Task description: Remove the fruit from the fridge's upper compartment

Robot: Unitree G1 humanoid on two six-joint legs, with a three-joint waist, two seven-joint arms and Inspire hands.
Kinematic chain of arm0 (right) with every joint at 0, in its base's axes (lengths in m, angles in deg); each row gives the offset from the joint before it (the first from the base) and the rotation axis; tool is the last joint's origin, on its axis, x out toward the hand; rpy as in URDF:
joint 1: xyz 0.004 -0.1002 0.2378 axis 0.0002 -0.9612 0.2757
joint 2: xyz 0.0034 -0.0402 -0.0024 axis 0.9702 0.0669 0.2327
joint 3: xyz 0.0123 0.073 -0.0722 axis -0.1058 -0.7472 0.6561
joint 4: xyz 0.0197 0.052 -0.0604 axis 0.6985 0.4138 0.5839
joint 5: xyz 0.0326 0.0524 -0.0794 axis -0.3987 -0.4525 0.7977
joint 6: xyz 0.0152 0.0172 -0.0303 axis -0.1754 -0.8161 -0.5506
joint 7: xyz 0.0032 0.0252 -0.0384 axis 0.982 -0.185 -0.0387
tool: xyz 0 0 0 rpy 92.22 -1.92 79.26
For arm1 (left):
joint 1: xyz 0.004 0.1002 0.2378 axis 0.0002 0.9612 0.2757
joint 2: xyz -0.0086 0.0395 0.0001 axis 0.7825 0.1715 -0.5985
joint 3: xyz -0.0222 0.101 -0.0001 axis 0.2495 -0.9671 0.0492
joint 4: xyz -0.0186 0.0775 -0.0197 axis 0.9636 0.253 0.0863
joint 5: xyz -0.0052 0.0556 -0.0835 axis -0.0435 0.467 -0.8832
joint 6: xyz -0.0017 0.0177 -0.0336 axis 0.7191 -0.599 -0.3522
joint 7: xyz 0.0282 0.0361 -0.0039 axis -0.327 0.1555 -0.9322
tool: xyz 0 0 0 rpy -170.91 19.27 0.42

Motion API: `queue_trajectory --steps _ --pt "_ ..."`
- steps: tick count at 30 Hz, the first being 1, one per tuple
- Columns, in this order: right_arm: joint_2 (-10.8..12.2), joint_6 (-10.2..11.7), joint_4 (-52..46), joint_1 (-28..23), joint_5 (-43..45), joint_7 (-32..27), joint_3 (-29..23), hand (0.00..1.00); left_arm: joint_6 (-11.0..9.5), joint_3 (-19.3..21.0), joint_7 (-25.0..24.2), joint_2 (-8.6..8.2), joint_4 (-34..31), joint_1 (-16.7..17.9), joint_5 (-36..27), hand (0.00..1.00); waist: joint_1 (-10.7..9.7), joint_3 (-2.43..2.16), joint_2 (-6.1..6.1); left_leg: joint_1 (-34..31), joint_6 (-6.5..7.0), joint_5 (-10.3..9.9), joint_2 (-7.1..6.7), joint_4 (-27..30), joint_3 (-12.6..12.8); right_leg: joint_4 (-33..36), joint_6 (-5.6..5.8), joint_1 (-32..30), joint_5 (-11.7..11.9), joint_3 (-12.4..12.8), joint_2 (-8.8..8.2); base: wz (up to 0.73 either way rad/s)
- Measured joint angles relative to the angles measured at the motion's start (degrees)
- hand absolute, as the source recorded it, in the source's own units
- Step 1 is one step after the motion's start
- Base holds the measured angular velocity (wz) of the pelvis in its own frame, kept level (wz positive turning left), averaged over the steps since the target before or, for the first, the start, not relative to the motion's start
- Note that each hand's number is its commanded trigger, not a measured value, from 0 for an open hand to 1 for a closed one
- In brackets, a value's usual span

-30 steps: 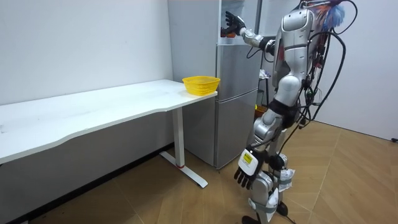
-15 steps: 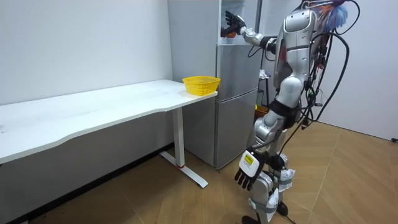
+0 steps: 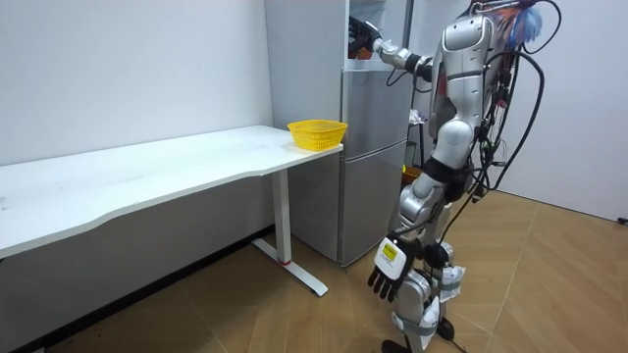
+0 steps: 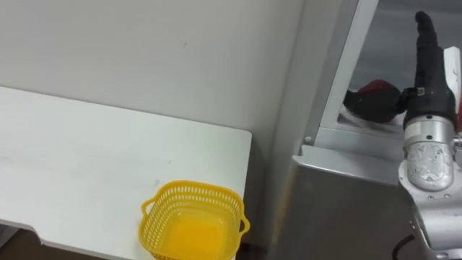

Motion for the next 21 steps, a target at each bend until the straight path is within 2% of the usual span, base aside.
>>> queue_trajectory --steps 4,7,12,15,21 --pt "-0.1 -1.82 1.47 0.0 -0.04 2.23 0.0 0.0 1.01 0.01 0.0 0.31 0.0 0.03 0.0 0.0 0.06 -0.17 -0.32 0.0 0.0 0.0 0.0 0.1 0.04 0.12 0.0 0.11 0.0 0.09 -0.01 0.0" --pt "-0.11 -2.47 2.42 0.0 0.25 3.14 0.7 0.0 1.36 0.02 0.01 0.21 0.02 -0.02 0.07 0.0 0.29 -0.11 -0.56 0.25 0.0 0.0 0.01 -0.02 0.13 0.09 0.0 0.55 0.0 0.04 0.01 0.0" --pt "-1.27 -2.96 6.16 3.17 -0.07 5.77 2.78 0.0 2.21 0.11 -0.22 0.09 0.02 -0.07 0.02 0.0 0.37 -0.12 -0.59 -0.26 -0.04 0.0 -0.01 0.13 0.13 0.05 -0.11 0.12 0.06 0.08 0.02 0.0" --pt "-2.61 -2.98 6.82 4.12 -0.15 7.41 4.16 0.0 2.27 0.12 -0.27 0.3 0.17 0.14 -0.01 0.0 0.45 -0.12 -0.59 -0.31 -0.06 0.03 0.0 0.12 0.13 0.08 -0.13 0.07 0.07 0.02 0.05 0.0" --pt "-3.88 -2.93 8.5 4.92 -1.62 10.97 4.77 0.0 2.27 0.08 -0.28 0.31 0.14 0.05 -0.53 0.0 0.29 -0.19 -0.66 -0.12 -0.07 0.04 0.06 0.65 0.05 0.13 -0.16 0.09 0.09 -0.25 0.05 0.0"
